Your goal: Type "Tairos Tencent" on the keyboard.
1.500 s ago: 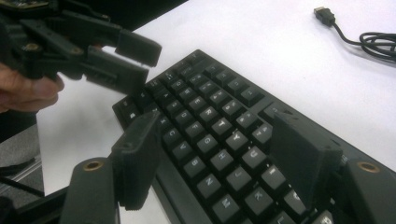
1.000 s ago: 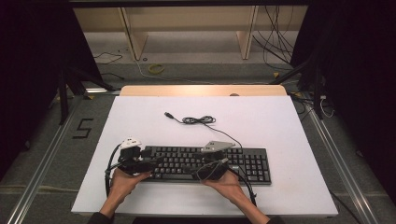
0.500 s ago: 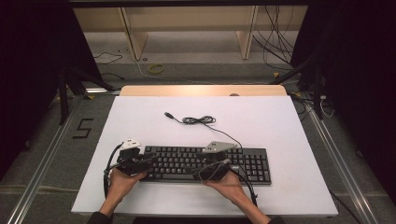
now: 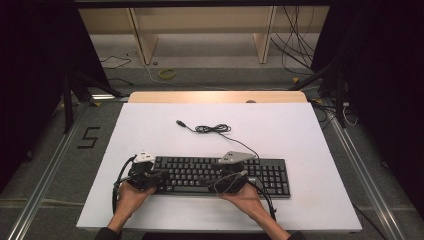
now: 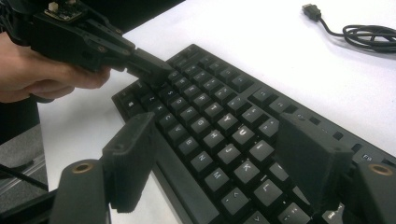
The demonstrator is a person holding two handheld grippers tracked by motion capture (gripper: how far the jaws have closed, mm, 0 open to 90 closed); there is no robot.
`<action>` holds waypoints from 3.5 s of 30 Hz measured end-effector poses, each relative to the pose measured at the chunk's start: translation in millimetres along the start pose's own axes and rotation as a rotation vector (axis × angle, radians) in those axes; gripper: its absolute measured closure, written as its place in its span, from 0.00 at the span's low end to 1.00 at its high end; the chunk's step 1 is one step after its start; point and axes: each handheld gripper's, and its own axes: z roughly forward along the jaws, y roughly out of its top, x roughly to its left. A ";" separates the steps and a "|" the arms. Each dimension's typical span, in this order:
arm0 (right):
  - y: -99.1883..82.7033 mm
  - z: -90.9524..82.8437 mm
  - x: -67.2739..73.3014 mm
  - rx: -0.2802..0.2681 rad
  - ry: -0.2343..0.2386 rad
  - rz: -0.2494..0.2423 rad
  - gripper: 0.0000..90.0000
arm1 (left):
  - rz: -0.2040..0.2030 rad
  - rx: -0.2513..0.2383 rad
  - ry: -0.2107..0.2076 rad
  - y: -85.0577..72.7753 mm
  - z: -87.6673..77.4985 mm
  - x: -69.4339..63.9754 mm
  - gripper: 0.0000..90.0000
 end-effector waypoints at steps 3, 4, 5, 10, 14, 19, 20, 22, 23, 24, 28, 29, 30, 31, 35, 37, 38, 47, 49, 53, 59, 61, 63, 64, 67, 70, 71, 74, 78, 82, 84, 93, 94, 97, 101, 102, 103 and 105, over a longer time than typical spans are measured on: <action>0.0 -0.2 -0.1 -0.001 -0.001 0.000 0.33 | -0.003 0.012 0.001 -0.8 1.9 0.4 0.99; 0.0 -0.2 -0.1 -0.001 -0.001 0.000 0.33 | -0.006 0.013 -0.001 -0.6 1.9 0.8 0.99; 0.0 -0.2 -0.1 -0.001 -0.001 -0.001 0.33 | -0.006 0.014 -0.002 -0.5 2.0 0.8 0.99; -0.1 -0.1 0.1 -0.001 -0.002 -0.002 0.33 | -0.002 0.032 0.001 -1.5 4.1 -0.1 0.99; 0.1 -0.5 -0.1 -0.002 -0.004 -0.001 0.33 | -0.004 0.028 0.007 -2.0 4.3 -0.8 0.99; 0.0 -0.1 0.0 -0.002 -0.004 0.000 0.33 | -0.012 0.022 0.007 -1.7 2.9 -1.1 0.99; 0.1 -0.1 0.1 -0.002 -0.003 -0.001 0.33 | -0.011 0.021 0.006 -1.6 2.1 -1.1 0.99; 0.2 -0.4 -0.2 -0.003 -0.003 0.000 0.33 | -0.020 0.007 0.006 -0.8 0.1 -1.7 0.96; 0.3 -0.5 -0.6 -0.006 -0.003 0.000 0.33 | -0.018 0.000 0.007 -0.3 -1.1 -1.5 0.95; 0.4 -0.6 -0.8 -0.006 -0.004 0.000 0.33 | -0.021 -0.007 0.002 -0.2 -2.0 -1.4 0.93; 0.8 -0.8 -1.3 -0.007 -0.006 0.001 0.33 | -0.040 -0.033 -0.018 0.4 -6.2 -1.0 0.86; 0.9 -0.6 -1.6 -0.006 -0.007 0.000 0.34 | -0.045 -0.035 -0.026 0.4 -7.0 -1.0 0.84; 1.0 -0.4 -1.8 -0.006 -0.007 0.000 0.33 | -0.046 -0.038 -0.032 0.4 -7.9 -0.8 0.82; 1.0 -0.1 -2.0 -0.006 -0.007 0.000 0.34 | -0.049 -0.043 -0.038 0.2 -8.6 -1.2 0.80; 1.6 1.6 -2.5 -0.004 -0.010 0.001 0.34 | -0.055 -0.058 -0.056 0.0 -9.8 -1.9 0.71; 2.0 2.3 -2.7 -0.003 -0.012 0.003 0.35 | -0.056 -0.063 -0.064 0.1 -10.1 -3.2 0.67; 2.3 2.8 -2.8 -0.002 -0.013 0.003 0.36 | -0.053 -0.061 -0.064 0.2 -10.3 -3.3 0.64; 4.9 8.2 -6.6 0.016 -0.041 0.009 0.53 | -0.054 -0.097 -0.084 -1.2 -13.6 -6.4 0.50; 5.7 10.0 -8.0 0.022 -0.051 0.014 0.58 | -0.059 -0.115 -0.089 -1.6 -15.1 -7.3 0.48; 7.3 14.3 -10.6 0.040 -0.068 0.014 0.68 | -0.050 -0.140 -0.097 -2.6 -18.2 -8.4 0.44; 11.0 19.8 -13.3 0.060 -0.093 0.008 0.82 | -0.042 -0.161 -0.105 -4.2 -20.1 -11.0 0.40; 11.8 21.1 -13.1 0.071 -0.100 0.001 0.87 | -0.039 -0.168 -0.106 -4.8 -20.4 -12.5 0.40; 12.1 22.9 -13.5 0.080 -0.109 -0.003 0.91 | -0.039 -0.171 -0.112 -5.3 -20.9 -13.5 0.39; 12.0 24.0 -13.8 0.084 -0.114 -0.002 0.93 | -0.034 -0.172 -0.113 -5.7 -21.2 -13.9 0.39; 10.9 27.3 -15.5 0.106 -0.125 -0.001 0.97 | -0.030 -0.176 -0.116 -6.9 -21.8 -15.1 0.38; 9.8 30.4 -15.6 0.124 -0.128 -0.006 1.00 | -0.032 -0.181 -0.117 -8.3 -22.7 -15.7 0.37; 9.3 31.7 -15.6 0.129 -0.130 -0.009 1.00 | -0.031 -0.182 -0.117 -8.7 -23.1 -15.7 0.37; 8.6 33.9 -16.2 0.139 -0.134 -0.008 1.00 | -0.029 -0.185 -0.114 -9.7 -24.1 -15.7 0.37; 7.6 36.0 -18.1 0.151 -0.141 -0.006 1.00 | -0.031 -0.185 -0.113 -10.7 -24.3 -15.6 0.36; 7.3 36.9 -18.3 0.153 -0.142 -0.005 1.00 | -0.031 -0.185 -0.115 -11.4 -24.6 -15.9 0.35; 7.2 37.0 -18.5 0.154 -0.141 -0.005 1.00 | -0.030 -0.186 -0.115 -11.7 -24.7 -16.1 0.35; 6.4 39.0 -19.3 0.163 -0.142 -0.003 1.00 | -0.028 -0.194 -0.117 -12.3 -25.1 -16.9 0.33; 6.0 39.6 -19.2 0.163 -0.144 -0.004 1.00 | -0.029 -0.197 -0.118 -12.4 -25.4 -16.8 0.32; 4.0 41.6 -18.9 0.170 -0.149 -0.007 1.00 | -0.028 -0.199 -0.118 -12.5 -25.6 -16.7 0.32; 4.0 42.1 -17.5 0.173 -0.158 -0.018 1.00 | -0.027 -0.202 -0.115 -12.5 -26.1 -16.4 0.32; 4.1 42.0 -17.4 0.173 -0.158 -0.018 1.00 | -0.027 -0.202 -0.114 -12.5 -26.2 -16.3 0.32; 4.1 42.0 -17.3 0.173 -0.159 -0.018 1.00 | -0.025 -0.202 -0.113 -12.6 -26.3 -16.1 0.32; 4.0 41.7 -17.2 0.173 -0.158 -0.016 1.00 | -0.026 -0.202 -0.112 -12.6 -26.1 -15.8 0.32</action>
